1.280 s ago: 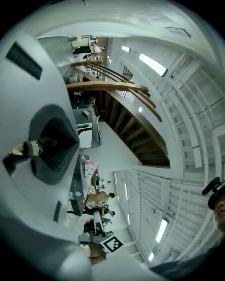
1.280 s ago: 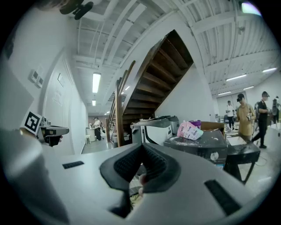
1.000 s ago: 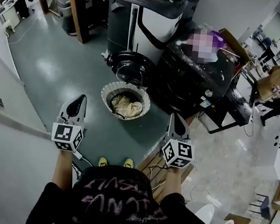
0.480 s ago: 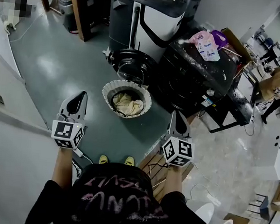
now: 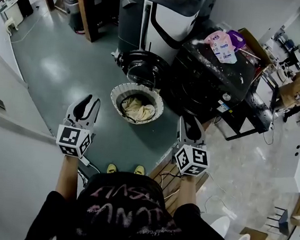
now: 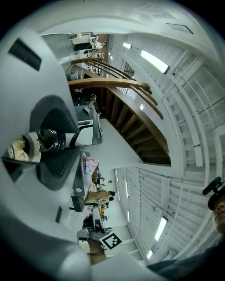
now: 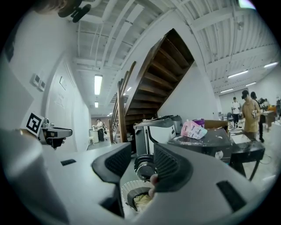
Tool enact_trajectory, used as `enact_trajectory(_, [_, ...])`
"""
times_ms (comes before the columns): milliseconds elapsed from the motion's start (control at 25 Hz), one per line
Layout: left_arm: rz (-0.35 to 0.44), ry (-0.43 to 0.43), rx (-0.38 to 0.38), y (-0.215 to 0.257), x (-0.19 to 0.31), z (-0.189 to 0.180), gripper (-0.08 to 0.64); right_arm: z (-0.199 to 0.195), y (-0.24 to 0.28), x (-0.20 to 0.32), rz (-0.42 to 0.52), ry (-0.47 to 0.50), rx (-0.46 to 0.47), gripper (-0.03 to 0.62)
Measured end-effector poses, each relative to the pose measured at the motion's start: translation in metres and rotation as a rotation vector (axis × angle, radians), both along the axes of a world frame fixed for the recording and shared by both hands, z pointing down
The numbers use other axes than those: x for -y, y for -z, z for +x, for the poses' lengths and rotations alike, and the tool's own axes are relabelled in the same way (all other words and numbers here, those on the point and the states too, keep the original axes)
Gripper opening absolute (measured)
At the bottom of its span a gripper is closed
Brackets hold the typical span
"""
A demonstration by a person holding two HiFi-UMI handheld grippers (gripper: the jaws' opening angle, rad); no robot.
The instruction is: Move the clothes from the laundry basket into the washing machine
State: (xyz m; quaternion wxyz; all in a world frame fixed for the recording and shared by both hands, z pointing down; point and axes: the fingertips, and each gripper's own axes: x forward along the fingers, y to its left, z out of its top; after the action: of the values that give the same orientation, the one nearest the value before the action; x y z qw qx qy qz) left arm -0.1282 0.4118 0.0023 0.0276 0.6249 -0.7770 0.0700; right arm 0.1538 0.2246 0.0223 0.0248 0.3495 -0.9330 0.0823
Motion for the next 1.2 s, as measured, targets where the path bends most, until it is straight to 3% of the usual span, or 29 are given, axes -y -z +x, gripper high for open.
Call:
enact_trajectory(240, [-0.004,-0.015,-0.015,-0.004,0.003,0.008,0.209,0.004,-0.003,0.0,-0.011,0.005,0.01,0.254])
enact_trajectory(480, [0.006,-0.013,-0.025,-0.003,0.005,0.01,0.232,0.007,-0.004,0.0,-0.014,-0.002,0.016,0.289])
enact_trajectory(640, [0.01,-0.006,-0.034,-0.005,0.006,0.011,0.283,0.008,-0.005,0.0,-0.009,-0.001,0.023,0.363])
enact_trajectory(1200, [0.009,0.007,-0.042,-0.007,0.007,0.013,0.33,0.008,-0.008,-0.002,-0.025,0.015,0.035,0.379])
